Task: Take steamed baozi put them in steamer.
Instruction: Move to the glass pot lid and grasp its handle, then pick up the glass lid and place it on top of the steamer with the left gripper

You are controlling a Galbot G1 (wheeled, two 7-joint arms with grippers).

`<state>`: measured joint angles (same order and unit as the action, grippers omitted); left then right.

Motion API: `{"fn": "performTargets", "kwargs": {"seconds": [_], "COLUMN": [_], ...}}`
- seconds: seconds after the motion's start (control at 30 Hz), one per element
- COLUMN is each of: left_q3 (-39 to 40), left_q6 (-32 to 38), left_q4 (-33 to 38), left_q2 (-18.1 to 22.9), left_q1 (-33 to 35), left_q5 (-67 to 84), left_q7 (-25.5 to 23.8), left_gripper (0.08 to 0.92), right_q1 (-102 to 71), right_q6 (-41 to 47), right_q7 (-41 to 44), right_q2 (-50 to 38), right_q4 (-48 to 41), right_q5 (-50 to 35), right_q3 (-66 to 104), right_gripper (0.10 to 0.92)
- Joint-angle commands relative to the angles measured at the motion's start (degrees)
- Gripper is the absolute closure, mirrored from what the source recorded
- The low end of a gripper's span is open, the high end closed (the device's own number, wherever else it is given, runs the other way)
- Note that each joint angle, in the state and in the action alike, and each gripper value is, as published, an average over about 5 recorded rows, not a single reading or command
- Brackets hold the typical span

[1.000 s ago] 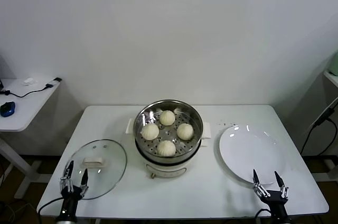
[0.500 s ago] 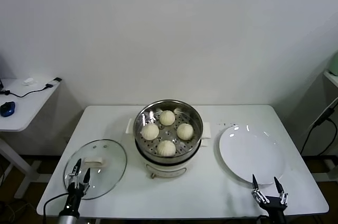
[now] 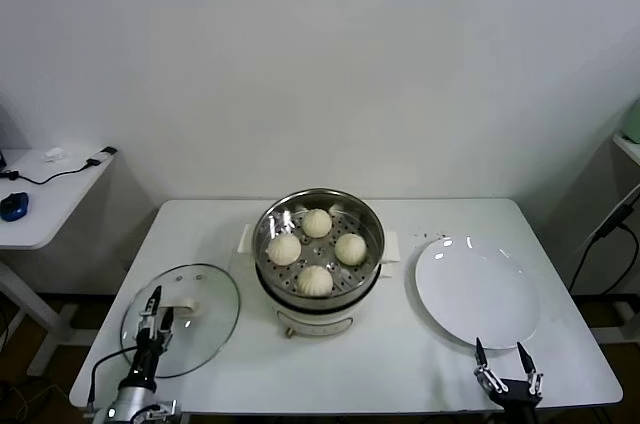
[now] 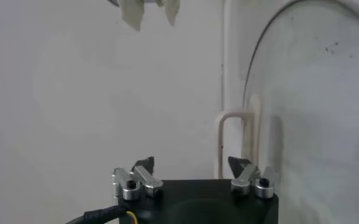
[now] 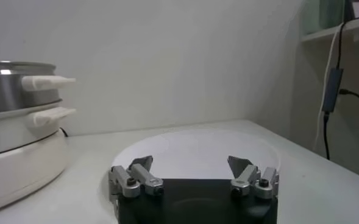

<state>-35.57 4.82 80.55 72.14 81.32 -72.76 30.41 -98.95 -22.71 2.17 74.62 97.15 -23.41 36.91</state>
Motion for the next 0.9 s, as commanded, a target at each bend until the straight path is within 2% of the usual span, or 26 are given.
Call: {"fn": "performTargets", "kwargs": {"seconds": [0.03, 0.7, 0.8, 0.9], "left_q3": [0.21, 0.09, -0.23, -0.79], "left_q6": [-0.95, -1.89, -1.86, -1.92], "left_q4": [-2.41, -3.09, -0.27, 5.09], "left_q2": [-0.22, 2.52, 2.3, 1.34], "left_q1": [-2.17, -3.12, -1.86, 0.28], "left_q5": [-1.74, -1.76, -0.43, 2.37], "left_q7": [-0.18, 0.34, -0.18, -1.92], "left_gripper": [0.256, 0.828, 0.865, 0.866], "right_q1": [-0.15, -0.24, -0.27, -0.29], "right_q6": [-0.16, -0.47, -0.45, -0.5], "right_q7": [0.06, 0.11, 0.12, 0.13], "right_q2": [0.21, 0.65, 0.55, 0.4], "right_q4": [-0.18, 0.01, 0.15, 0.16], "right_q5": [0.39, 1.11, 1.1, 1.08], "right_q3": [-0.09, -0.66, -0.62, -0.54], "right_gripper": [0.203, 0.203, 0.203, 0.203]}}
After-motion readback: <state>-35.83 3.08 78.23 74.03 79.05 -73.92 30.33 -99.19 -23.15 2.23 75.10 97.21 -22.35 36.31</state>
